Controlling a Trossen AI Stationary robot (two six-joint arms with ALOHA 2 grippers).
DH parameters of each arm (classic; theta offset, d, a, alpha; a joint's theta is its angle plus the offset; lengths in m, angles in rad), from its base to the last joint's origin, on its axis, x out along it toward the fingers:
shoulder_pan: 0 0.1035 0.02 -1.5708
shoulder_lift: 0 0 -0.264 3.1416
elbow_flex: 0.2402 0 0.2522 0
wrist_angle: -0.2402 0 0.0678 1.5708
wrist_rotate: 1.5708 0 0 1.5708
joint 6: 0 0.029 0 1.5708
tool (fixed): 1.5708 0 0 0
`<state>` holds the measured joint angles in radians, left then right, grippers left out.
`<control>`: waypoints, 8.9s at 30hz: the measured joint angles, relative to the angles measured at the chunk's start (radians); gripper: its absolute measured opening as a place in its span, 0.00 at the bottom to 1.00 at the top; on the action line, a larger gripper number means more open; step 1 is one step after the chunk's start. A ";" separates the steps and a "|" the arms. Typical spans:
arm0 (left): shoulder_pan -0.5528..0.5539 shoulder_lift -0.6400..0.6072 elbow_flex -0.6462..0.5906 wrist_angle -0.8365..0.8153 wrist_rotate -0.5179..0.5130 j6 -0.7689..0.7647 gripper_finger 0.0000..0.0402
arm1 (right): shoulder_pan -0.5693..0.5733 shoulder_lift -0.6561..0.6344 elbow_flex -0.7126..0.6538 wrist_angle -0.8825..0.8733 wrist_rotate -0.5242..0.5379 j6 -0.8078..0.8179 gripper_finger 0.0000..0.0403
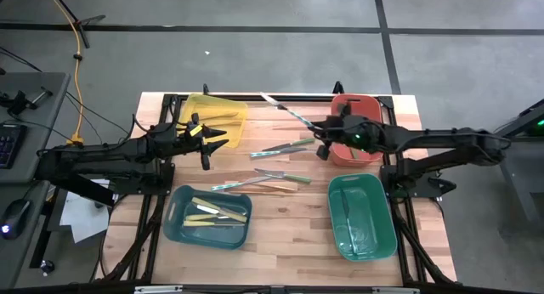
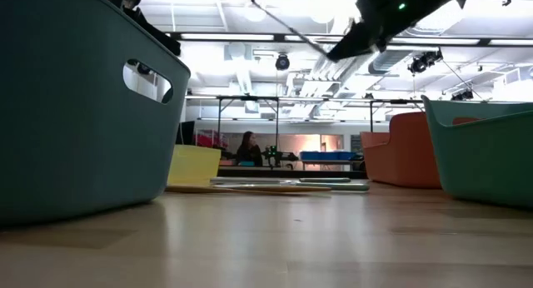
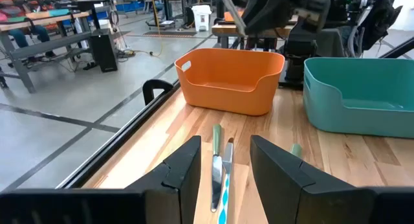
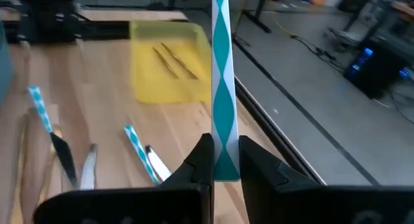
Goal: Sort silverware by color (type)
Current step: Put the patterned green knife into the green bin
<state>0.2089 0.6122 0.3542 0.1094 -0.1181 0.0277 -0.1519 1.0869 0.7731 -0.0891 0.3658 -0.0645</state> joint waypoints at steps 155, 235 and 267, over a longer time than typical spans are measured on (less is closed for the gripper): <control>0.000 0.005 0.000 -0.083 0.003 -0.077 0.30 | 1.087 0.354 0.126 -0.818 -0.468 1.976 0.07; -0.001 0.329 0.000 0.323 0.187 0.040 0.30 | -0.006 0.281 -0.232 0.823 -0.297 -0.005 0.28; 0.022 0.819 0.100 0.488 0.100 0.001 0.30 | -0.005 0.281 -0.230 0.851 -0.298 0.039 0.28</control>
<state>0.2308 1.4309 0.4541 0.5975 -0.0184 0.0290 -0.1574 1.3678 0.5426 0.7616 0.0673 -0.0257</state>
